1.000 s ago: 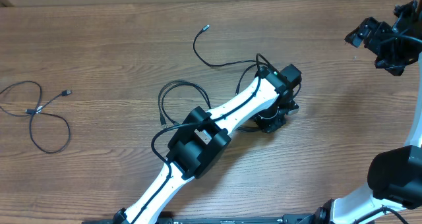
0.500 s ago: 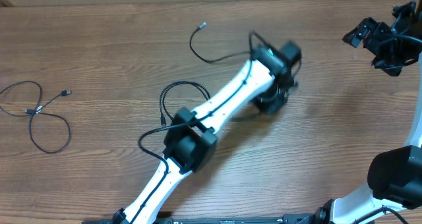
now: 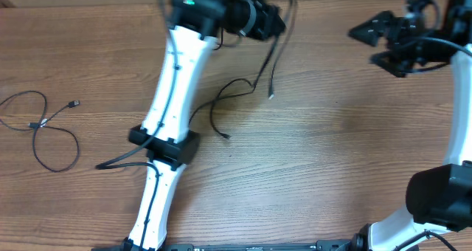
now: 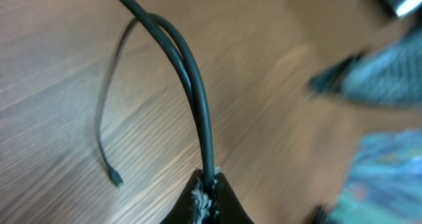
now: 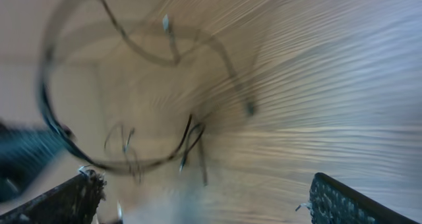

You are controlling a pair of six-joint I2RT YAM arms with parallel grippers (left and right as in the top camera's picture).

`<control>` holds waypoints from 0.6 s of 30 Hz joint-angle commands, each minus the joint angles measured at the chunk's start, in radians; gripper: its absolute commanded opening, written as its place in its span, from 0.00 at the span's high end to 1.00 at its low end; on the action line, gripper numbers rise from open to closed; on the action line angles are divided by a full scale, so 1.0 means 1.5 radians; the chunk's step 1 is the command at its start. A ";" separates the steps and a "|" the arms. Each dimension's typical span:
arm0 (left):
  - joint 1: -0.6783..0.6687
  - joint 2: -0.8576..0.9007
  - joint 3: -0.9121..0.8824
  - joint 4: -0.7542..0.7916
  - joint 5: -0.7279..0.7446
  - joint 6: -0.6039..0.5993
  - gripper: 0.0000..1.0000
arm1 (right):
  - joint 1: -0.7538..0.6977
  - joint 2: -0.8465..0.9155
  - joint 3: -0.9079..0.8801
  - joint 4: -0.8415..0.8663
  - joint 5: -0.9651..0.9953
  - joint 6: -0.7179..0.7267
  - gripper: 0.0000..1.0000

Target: Untangle cables

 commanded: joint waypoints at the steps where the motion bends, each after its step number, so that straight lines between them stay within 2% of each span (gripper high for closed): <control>1: 0.047 -0.024 0.016 0.029 0.154 -0.112 0.96 | 0.055 0.009 0.014 0.007 -0.036 -0.041 0.04; 5: 0.085 -0.026 0.016 0.052 0.200 -0.186 0.96 | 0.124 0.009 0.014 0.038 -0.046 -0.117 0.05; 9: 0.093 -0.026 0.016 0.051 0.200 -0.208 0.96 | 0.192 0.010 0.014 0.087 -0.056 -0.132 0.05; 11: 0.092 -0.026 0.016 0.048 0.201 -0.217 0.96 | 0.228 0.010 0.014 0.126 -0.055 -0.129 0.11; 13: 0.088 -0.026 0.016 0.042 0.200 -0.217 0.96 | 0.262 0.010 0.014 0.170 -0.046 -0.124 0.24; 18: 0.089 -0.026 0.016 0.031 0.200 -0.217 0.96 | 0.291 0.010 0.014 0.226 0.022 -0.041 0.31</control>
